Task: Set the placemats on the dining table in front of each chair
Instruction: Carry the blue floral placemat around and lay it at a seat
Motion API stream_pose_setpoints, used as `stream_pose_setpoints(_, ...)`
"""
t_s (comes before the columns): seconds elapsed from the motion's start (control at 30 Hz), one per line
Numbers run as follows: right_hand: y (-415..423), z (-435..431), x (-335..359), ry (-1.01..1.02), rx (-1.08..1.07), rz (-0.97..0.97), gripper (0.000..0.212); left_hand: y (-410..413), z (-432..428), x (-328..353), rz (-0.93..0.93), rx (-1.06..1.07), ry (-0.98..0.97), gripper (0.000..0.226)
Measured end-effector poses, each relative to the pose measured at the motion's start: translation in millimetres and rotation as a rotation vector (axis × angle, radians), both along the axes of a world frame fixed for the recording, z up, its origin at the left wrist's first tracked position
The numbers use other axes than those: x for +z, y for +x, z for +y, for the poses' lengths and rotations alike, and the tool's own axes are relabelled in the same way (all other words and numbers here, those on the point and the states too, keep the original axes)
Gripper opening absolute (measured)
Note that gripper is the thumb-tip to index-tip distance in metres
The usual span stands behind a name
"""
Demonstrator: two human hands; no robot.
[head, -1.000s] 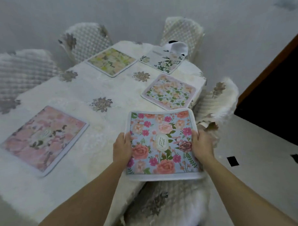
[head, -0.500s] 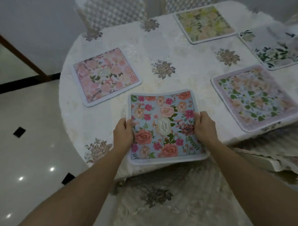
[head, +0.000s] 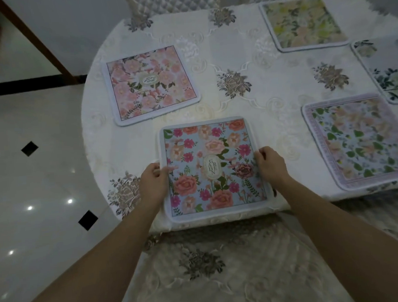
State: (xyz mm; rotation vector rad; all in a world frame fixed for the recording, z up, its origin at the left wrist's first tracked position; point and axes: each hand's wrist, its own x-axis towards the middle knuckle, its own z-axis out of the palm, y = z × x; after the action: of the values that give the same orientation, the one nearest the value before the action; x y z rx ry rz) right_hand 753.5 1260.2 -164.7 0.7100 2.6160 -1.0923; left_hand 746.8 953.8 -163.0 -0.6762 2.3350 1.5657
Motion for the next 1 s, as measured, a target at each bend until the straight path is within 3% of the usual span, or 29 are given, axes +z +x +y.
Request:
stream_pose_setpoints(0.3, -4, -1, -1, 0.074, 0.045, -0.005, 0.024, 6, 0, 13, 0.105, -0.033, -0.313, 0.006)
stream_pose_setpoints(0.47, -6, 1, 2, 0.162, 0.079, -0.057, 0.027, 6, -6, 10, 0.171, -0.134, -0.414, 0.017)
stream_pose_setpoints(0.7, -4, 1, 2, 0.155, 0.060, -0.053, 0.022, 6, -11, 3, 0.227, -0.251, -0.554, 0.017)
stream_pose_setpoints(0.83, 2, -8, 0, 0.699, 0.323, 0.143, 0.021, 10, -9, 3, 0.268, -0.426, -0.834, 0.034)
stream_pose_setpoints(0.9, -2, -22, 0, 0.725, 0.450, 0.215, 0.031, 11, 3, 3, 0.361, -0.554, -0.958, 0.039)
stream_pose_setpoints(1.0, -8, -60, -10, 0.591, 0.601, 0.273, 0.051, 6, 32, -9, 0.394, -0.756, -0.941, 0.052)
